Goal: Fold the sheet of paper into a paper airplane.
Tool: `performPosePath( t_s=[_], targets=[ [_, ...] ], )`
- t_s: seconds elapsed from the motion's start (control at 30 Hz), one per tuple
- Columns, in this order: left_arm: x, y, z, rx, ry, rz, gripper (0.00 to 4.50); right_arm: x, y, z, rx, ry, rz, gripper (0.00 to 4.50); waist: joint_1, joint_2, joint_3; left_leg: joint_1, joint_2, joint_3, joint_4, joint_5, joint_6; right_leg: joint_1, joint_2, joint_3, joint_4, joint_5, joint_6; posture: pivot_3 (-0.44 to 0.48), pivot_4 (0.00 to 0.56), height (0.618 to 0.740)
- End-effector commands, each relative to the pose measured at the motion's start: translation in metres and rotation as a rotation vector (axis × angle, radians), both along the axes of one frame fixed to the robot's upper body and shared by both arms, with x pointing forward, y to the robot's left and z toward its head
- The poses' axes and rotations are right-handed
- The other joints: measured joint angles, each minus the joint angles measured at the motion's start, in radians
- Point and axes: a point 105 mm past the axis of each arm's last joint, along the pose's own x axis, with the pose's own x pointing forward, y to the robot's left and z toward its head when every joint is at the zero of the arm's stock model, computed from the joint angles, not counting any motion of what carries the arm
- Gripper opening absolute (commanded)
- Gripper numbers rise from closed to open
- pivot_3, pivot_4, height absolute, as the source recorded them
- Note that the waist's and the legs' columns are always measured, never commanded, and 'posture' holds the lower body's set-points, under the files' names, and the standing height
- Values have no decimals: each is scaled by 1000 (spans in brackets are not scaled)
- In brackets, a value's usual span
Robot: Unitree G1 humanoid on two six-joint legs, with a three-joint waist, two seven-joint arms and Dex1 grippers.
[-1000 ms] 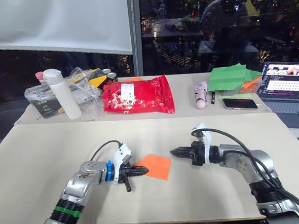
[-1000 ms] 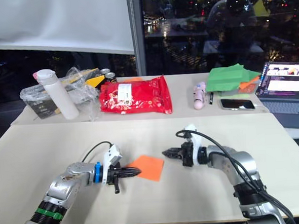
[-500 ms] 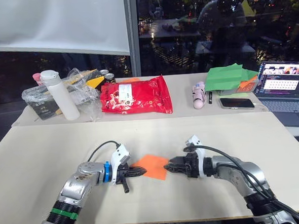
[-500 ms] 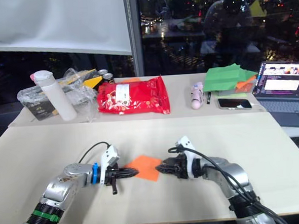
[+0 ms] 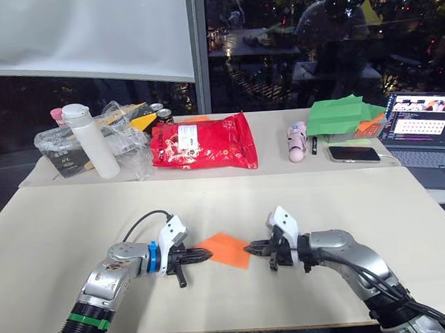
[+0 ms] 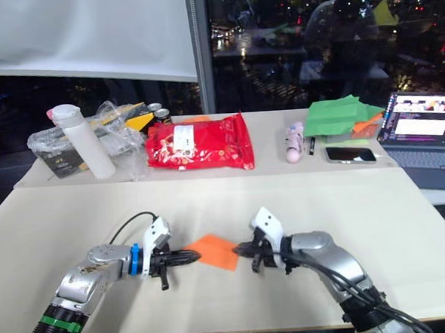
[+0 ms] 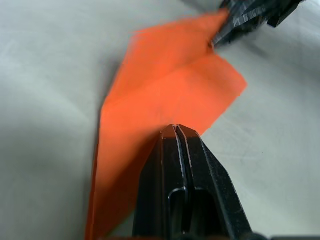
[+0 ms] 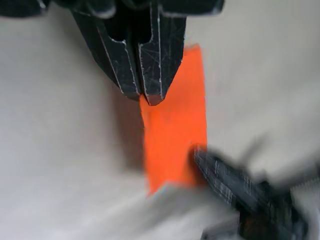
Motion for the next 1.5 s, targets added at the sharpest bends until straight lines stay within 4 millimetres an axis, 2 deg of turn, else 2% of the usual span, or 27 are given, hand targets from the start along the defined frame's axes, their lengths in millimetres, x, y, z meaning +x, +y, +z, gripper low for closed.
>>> performPosePath(
  t_s=[0.03, 0.2, 0.33, 0.43, 0.53, 0.6, 0.7, 0.8, 0.93, 1.07, 1.2, 1.37, 1.5],
  targets=[
    [-3, 13, -19, 68, 72, 43, 0, -10, 7, -1, -81, -173, 126, 43, 0, 0, 0, 0, 0, 0, 0, 0, 0, 0, 0, 0, 0, 0, 0, 0, 150, 719],
    [-3, 15, -17, 72, 72, 45, 0, -6, 7, 1, -139, -358, 146, 43, 0, 0, 0, 0, 0, 0, 0, 0, 0, 0, 0, 0, 0, 0, 0, 0, 150, 719],
    [-5, 20, -11, 48, 95, 60, 0, -10, 5, -11, -238, -532, 212, 43, -1, 0, 0, 0, 0, 0, 0, 0, 0, 1, 0, 0, 1, 0, 0, 0, 150, 719],
    [1, 22, 10, -66, 119, 103, 0, -12, 5, -16, -278, -603, 253, 43, -1, -1, 1, 1, 0, 0, 0, 0, 0, 1, 0, 0, 1, 0, 0, 0, 150, 719],
    [9, 27, 45, -255, 153, 140, 0, -13, 6, -19, -289, -646, 273, 43, -1, -4, 3, 1, 0, 0, 0, 0, 0, 1, 0, 0, 2, 0, 0, 0, 150, 719],
    [17, 29, 60, -319, 148, 158, 0, -13, 8, -19, -293, -665, 281, 43, 1, -6, 3, 0, 0, 0, 0, 0, 0, 1, 0, 0, 3, 0, 0, 0, 150, 719],
    [25, 20, 67, -342, 136, 161, 0, -12, 9, -19, -291, -680, 283, 43, 2, -6, 3, 2, 0, 0, 1, 0, 0, 2, 0, 0, 2, 0, 0, 0, 150, 719],
    [27, 1, 69, -369, 139, 123, 0, -10, 9, -16, -289, -693, 278, 43, 1, -5, 3, 2, 0, 0, 1, 0, 0, 7, 0, 0, 1, 0, 0, 0, 150, 719],
    [19, -14, 41, -212, 125, 51, 0, -7, 7, -14, -297, -700, 263, 43, 0, -5, 3, 2, 0, 0, 1, 0, 0, 7, 0, 0, 2, 1, 0, 0, 150, 719],
    [15, -11, 4, -30, 78, 27, 0, -8, 6, -13, -294, -699, 258, 43, 1, -5, 3, 2, 0, 0, 1, 0, 0, 8, 0, 0, 2, 1, -1, 0, 150, 719],
    [15, -7, -14, 20, 64, 35, 0, -6, 3, -11, -305, -710, 250, 43, 5, -5, 2, 4, 0, 0, 1, 0, 0, 10, 0, 0, 1, 0, -1, 0, 150, 719],
    [13, -4, -23, 27, 63, 35, 0, -11, -5, -3, -282, -649, 247, 1607, 8, -5, 2, 7, 0, 0, 1, 0, 0, 14, 0, 0, 1, -3, -7, 0, 150, 719],
    [12, 0, -23, 15, 67, 48, 0, -18, -34, 9, -315, -579, 230, 3041, 15, -5, 2, 7, -1, 0, 1, 0, 0, 15, -1, 0, 0, -2, -5, 0, 150, 719]
  ],
)
